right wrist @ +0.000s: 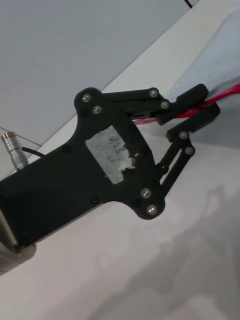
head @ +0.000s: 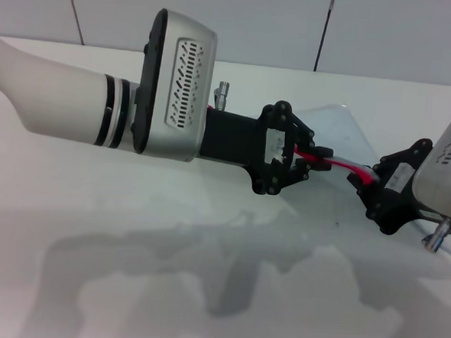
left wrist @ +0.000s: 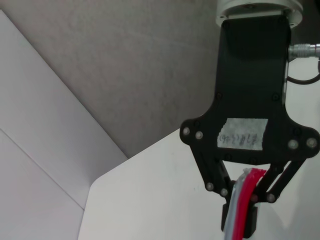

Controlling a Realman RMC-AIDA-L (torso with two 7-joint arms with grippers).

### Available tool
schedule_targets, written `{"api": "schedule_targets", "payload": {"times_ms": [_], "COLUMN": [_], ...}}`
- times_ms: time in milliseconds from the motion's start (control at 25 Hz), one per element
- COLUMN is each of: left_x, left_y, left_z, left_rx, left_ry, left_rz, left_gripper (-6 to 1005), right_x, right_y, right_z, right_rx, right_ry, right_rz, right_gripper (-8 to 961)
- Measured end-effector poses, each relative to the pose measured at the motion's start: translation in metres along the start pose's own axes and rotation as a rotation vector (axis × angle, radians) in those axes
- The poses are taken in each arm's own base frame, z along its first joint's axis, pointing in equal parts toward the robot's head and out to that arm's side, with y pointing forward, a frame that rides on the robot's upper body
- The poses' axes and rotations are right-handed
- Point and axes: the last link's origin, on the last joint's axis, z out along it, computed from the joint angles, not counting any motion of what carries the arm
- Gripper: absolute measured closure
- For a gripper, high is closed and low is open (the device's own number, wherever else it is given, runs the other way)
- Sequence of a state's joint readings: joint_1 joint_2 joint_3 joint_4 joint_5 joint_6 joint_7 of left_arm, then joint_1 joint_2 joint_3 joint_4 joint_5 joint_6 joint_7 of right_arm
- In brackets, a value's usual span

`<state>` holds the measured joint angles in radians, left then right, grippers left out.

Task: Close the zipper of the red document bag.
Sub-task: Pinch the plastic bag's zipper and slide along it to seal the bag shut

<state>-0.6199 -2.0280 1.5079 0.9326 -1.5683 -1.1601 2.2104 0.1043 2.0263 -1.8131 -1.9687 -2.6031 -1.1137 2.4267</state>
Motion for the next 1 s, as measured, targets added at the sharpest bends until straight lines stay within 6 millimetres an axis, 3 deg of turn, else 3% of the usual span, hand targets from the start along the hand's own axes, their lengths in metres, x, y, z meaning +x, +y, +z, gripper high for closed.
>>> {"api": "schedule_targets", "payload": {"times_ms": [1000], "left_x": [-0.0075], "left_y": [0.0013], "left_z": [-0.0035], "left_rx": [0.007], "left_ry": [-0.036], "left_rz": [-0.026], "left_gripper": [927], "right_x": [0.0013], "right_y": [-0.0025], "right_z": [-0.0012], "right_rx": [0.010], "right_ry": [0.001], "right_rz": [0.008], "right_gripper": [881]}}
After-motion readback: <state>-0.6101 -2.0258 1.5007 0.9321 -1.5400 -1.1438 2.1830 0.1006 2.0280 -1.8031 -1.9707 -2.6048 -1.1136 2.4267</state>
